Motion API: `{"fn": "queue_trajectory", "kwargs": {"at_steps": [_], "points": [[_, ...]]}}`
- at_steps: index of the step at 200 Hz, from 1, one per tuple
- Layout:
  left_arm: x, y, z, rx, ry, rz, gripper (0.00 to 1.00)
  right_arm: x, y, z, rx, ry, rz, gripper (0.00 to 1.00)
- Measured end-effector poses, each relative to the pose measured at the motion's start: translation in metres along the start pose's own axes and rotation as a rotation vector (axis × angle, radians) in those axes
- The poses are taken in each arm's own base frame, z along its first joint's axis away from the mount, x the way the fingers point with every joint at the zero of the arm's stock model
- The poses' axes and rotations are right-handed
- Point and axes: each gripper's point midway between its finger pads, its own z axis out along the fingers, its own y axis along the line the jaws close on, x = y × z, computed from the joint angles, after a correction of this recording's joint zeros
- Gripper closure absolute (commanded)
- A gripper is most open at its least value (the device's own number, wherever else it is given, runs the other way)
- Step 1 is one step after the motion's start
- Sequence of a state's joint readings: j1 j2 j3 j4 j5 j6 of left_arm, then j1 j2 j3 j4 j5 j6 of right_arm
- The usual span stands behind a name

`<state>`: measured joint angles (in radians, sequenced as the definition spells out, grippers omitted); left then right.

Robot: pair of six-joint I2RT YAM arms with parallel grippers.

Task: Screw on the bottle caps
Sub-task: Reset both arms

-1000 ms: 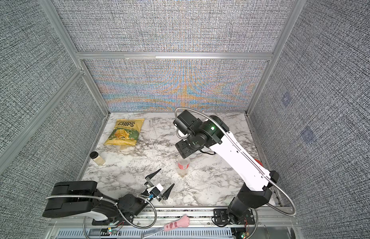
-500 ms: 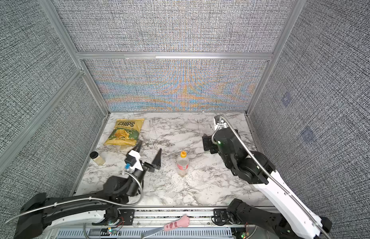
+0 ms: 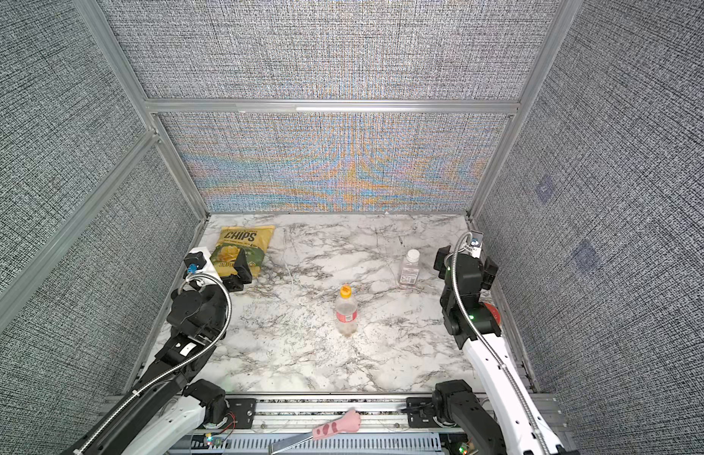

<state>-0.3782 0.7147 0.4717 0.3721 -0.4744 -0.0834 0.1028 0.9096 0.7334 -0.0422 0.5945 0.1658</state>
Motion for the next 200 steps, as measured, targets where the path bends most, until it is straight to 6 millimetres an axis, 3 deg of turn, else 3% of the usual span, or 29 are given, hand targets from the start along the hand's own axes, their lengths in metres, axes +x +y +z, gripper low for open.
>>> {"fn": "queue_trajectory", "kwargs": {"at_steps": [26,53,96,117,167,200], "points": [[0.05,0.026,0.011,-0.078,0.106,0.055,0.03,0.043,0.006,0.02,-0.031,0.041,-0.056,0.01],[0.07,0.045,0.022,-0.132,0.151,0.088,0.03,0.077,0.021,0.024,-0.122,0.043,-0.096,0.01],[0.111,0.057,0.031,-0.142,0.213,0.106,0.03,0.068,0.033,0.023,-0.186,-0.04,-0.076,0.01],[0.13,0.054,0.03,-0.11,0.236,0.123,0.03,0.084,0.034,0.021,-0.203,-0.033,-0.079,0.01],[0.127,0.053,0.03,-0.086,0.168,0.145,0.03,0.107,0.04,0.021,-0.24,-0.009,-0.091,0.01],[0.128,0.05,0.037,-0.066,0.143,0.144,0.03,0.106,0.044,0.022,-0.262,-0.027,-0.087,0.01]]}}
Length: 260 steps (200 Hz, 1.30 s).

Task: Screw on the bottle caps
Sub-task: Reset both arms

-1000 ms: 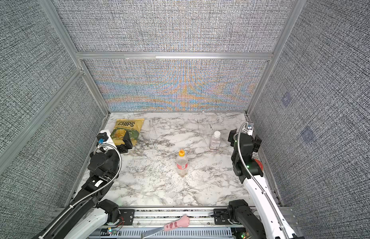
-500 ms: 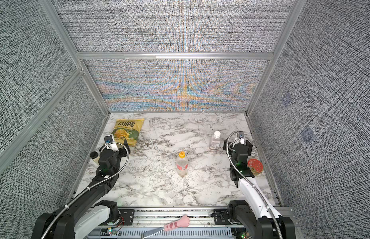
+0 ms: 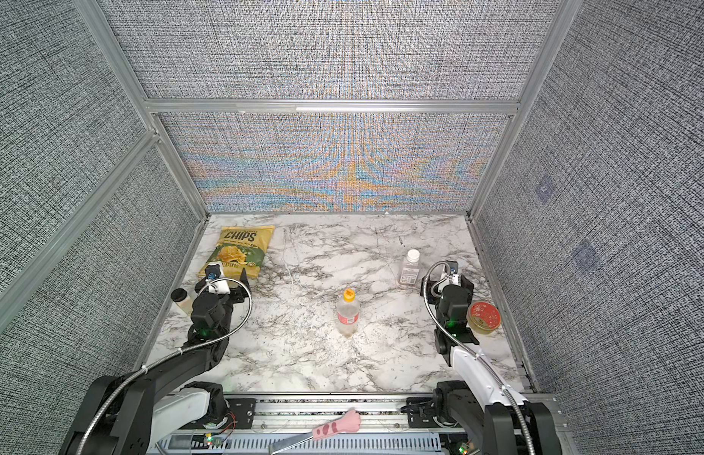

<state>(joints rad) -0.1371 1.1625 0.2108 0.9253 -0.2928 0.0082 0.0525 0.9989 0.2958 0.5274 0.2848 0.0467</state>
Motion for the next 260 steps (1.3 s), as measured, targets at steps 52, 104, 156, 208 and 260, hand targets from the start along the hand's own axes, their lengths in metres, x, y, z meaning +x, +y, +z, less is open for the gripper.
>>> {"fn": "queue_trajectory", "kwargs": {"at_steps": [52,104,156,208,260], "points": [[0.004,-0.003,0.009,0.052,-0.017,-0.006,0.03,0.01,0.008,0.009,-0.03,0.01,0.006,0.01],[0.006,-0.01,0.008,0.083,-0.034,0.0,0.03,0.021,0.019,0.018,-0.073,0.014,0.005,0.01],[0.002,-0.011,0.007,0.087,-0.053,-0.004,0.03,0.042,0.025,0.033,-0.078,0.061,-0.009,0.01],[0.001,-0.011,0.007,0.087,-0.057,-0.005,0.03,0.076,0.025,0.038,-0.064,0.072,-0.03,0.01],[-0.001,-0.01,0.007,0.085,-0.063,-0.006,0.03,0.048,0.018,0.056,-0.035,0.023,0.004,0.01]]}}
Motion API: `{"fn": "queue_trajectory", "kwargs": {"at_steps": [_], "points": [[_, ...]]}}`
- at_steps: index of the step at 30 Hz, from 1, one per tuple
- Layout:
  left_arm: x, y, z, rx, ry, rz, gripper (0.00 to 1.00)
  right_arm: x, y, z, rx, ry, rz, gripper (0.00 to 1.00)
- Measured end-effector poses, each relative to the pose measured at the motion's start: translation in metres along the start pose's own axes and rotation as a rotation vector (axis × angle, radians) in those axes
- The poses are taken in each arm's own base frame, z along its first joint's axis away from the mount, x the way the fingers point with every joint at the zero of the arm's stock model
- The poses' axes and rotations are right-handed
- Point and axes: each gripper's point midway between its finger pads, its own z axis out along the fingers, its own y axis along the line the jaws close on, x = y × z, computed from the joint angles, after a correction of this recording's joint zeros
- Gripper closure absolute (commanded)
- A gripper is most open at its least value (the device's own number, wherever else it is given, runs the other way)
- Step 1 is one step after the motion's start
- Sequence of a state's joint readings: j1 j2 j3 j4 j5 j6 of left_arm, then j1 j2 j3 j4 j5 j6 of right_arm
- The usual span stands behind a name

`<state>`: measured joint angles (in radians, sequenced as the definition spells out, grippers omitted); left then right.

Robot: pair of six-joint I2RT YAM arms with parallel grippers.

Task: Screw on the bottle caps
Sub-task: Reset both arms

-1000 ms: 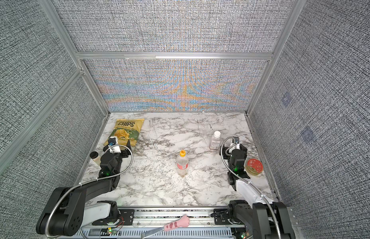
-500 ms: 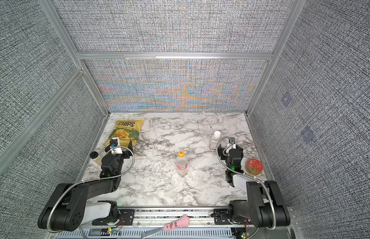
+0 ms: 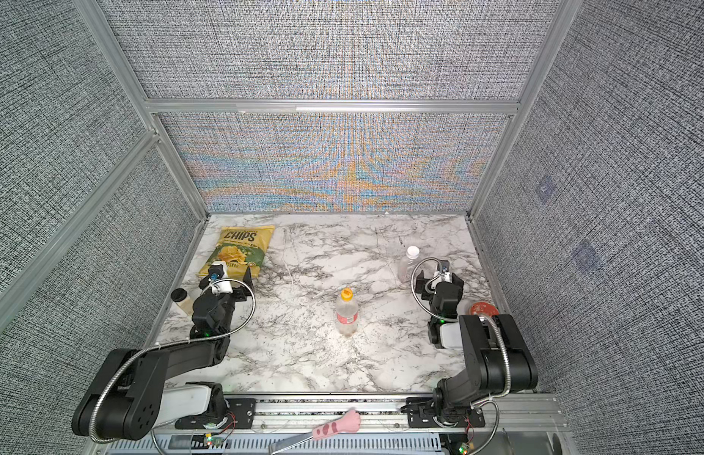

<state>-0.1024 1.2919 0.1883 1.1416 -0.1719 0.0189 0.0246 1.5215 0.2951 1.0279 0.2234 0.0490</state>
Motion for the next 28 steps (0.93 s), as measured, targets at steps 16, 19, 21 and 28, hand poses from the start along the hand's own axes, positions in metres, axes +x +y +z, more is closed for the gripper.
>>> {"fn": "queue_trajectory", "kwargs": {"at_steps": [16,19,21,28], "points": [[-0.0001,0.0,-0.0003,0.0,-0.002,0.0,0.03,0.0016,0.0007,-0.0003,-0.002,0.009,0.003,0.01],[-0.0001,0.0003,-0.0003,0.001,-0.002,0.0,0.03,0.0019,0.0007,-0.0003,-0.002,0.011,0.003,0.01],[-0.0002,0.0005,-0.0002,0.001,-0.002,0.0,0.03,0.0022,0.0007,-0.0003,-0.002,0.012,0.003,0.01],[-0.0038,0.0022,0.0043,0.011,-0.003,-0.002,0.03,0.0023,0.0007,-0.0003,-0.002,0.012,0.003,0.01]]}}
